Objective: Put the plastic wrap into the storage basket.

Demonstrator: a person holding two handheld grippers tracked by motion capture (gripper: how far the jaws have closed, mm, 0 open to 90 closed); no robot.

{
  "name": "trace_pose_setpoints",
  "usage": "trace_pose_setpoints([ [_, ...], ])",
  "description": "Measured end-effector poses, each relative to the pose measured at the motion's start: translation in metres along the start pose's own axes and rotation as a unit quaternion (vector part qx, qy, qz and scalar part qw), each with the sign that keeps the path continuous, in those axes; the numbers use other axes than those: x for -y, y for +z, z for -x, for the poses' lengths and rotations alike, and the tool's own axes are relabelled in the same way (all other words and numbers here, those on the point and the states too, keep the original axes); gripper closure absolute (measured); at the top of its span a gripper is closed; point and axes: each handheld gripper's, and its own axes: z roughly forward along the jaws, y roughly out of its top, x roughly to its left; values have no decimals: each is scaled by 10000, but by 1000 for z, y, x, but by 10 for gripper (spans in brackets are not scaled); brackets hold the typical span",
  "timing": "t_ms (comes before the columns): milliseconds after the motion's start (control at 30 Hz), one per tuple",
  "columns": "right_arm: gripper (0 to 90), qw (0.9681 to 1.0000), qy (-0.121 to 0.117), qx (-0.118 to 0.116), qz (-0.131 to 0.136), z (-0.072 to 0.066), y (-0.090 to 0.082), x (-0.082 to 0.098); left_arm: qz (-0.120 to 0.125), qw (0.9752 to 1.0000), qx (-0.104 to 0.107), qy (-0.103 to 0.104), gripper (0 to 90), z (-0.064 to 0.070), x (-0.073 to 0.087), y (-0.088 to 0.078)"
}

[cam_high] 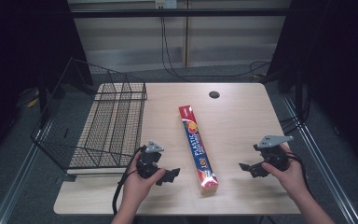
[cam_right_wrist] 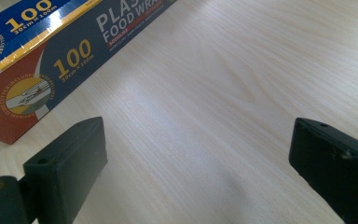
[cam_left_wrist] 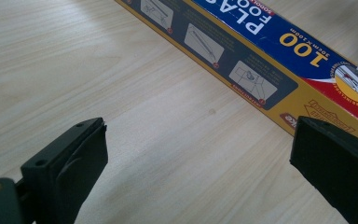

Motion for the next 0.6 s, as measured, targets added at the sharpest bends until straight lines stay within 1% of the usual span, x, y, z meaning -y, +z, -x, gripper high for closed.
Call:
trace_pose_setpoints([
  [67, 39, 10000, -3, -34, 7, 0, 1, 0, -13, 10000, 7, 3, 39, 0, 0, 0],
  [100, 38, 10000, -7, 15, 36, 0, 0, 0, -57, 10000, -28, -1, 39, 1, 0, 0],
  [133, 38, 10000, 10, 11, 46, 1, 0, -1, -38, 10000, -54, -51, 39, 2, 0, 1],
  [167, 38, 10000, 10, 11, 46, 1, 0, -1, -38, 10000, -54, -51, 38, 2, 0, 1],
  [200, 38, 10000, 51, 7, 61, 1, 0, 0, -29, 10000, -27, -83, 38, 1, -1, 1],
  [233, 38, 10000, 43, 9, 67, 1, 0, 0, -29, 10000, -27, -83, 38, 1, -1, 1],
  [267, 38, 10000, 23, 15, 52, 1, 1, 1, 14, 9999, -27, -142, 38, 2, -1, 1],
  [300, 39, 10000, 19, -5, 46, 0, 2, 1, 14, 9999, -27, -142, 37, 2, -1, 1],
  [333, 39, 10000, 19, -5, 46, 0, 2, 1, -44, 9999, -8, -100, 37, 2, -1, 0],
  [400, 39, 10000, 15, 21, 31, 0, 2, 1, -79, 9999, 22, -100, 35, 4, -2, 1],
  [500, 39, 10000, 28, 29, 41, 0, 2, 1, -78, 9999, 72, -114, 33, 6, -3, 2],
  [533, 39, 10000, 42, 30, 40, 0, 2, 1, -33, 9999, 118, -104, 33, 7, -5, 3],
  [567, 39, 10000, 53, 31, 31, 0, 1, 1, -33, 9999, 118, -104, 33, 7, -5, 3],
  [600, 39, 10000, 54, 47, 45, -1, 1, 0, -39, 9998, 119, -157, 32, 7, -6, 3],
])
